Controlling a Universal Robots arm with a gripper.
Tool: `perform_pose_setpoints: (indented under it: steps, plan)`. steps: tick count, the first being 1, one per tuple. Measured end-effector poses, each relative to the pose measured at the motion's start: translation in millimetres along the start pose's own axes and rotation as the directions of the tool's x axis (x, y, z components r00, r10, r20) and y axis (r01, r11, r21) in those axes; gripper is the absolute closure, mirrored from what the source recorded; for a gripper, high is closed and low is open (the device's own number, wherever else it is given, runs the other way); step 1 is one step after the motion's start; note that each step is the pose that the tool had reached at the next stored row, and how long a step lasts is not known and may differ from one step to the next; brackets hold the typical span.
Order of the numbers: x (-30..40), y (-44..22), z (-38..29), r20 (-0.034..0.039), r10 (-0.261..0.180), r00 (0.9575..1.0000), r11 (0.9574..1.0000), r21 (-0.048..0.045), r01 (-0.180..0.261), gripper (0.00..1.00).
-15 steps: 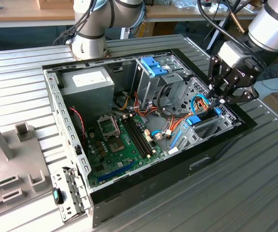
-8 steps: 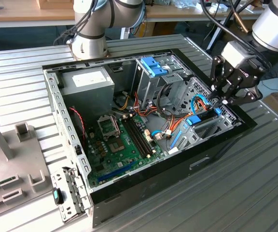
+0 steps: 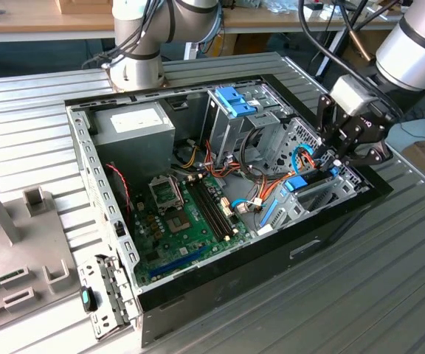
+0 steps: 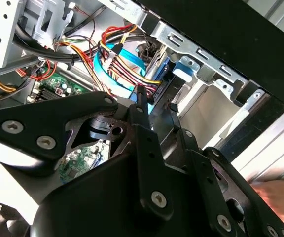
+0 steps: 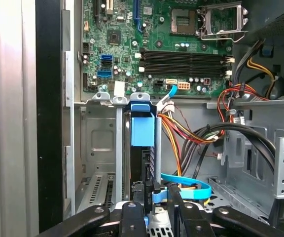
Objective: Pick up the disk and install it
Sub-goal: 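Insert the second disk wire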
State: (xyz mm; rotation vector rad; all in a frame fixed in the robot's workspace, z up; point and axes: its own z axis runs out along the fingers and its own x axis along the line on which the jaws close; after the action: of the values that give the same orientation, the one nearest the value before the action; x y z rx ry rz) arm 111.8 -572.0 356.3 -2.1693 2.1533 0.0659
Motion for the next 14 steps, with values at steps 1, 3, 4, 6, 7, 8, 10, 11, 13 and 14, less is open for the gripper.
perform_pose_setpoints:
  steps: [1, 3, 4, 6, 7, 8, 10, 11, 13, 14]
  plan:
    - [0.1, 0.0, 0.8, -0.0002, -0.001, 1.0000, 1.0000, -0.0001, 0.001, 0.67]
    - [0.2, 0.0, 1.6, -0.0002, -0.001, 1.0000, 1.0000, -0.0001, 0.001, 0.67]
    - [0.2, 0.0, 1.6, -0.0002, -0.001, 1.0000, 1.0000, -0.0001, 0.001, 0.67]
    - [0.2, 0.0, 1.8, 0.0000, -0.001, 1.0000, 1.0000, -0.0001, 0.001, 0.67]
    - [0.2, 0.0, 1.7, -0.0001, -0.001, 1.0000, 1.0000, -0.0001, 0.001, 0.67]
    - [0.2, 0.0, 1.8, 0.0000, -0.001, 1.0000, 1.0000, -0.0001, 0.001, 0.69]
    - [0.2, 0.0, 1.7, -0.0002, -0.001, 1.0000, 1.0000, -0.0001, 0.001, 0.83]
    - [0.2, 0.0, 1.9, 0.0000, -0.001, 1.0000, 1.0000, -0.0001, 0.001, 0.83]
    - [0.1, 0.0, 0.7, 0.0004, -0.001, 1.0000, 1.0000, -0.0001, 0.001, 0.83]
    - [-0.5, -0.3, -6.2, -0.0001, -0.001, 1.0000, 1.0000, 0.0006, 0.001, 0.83]
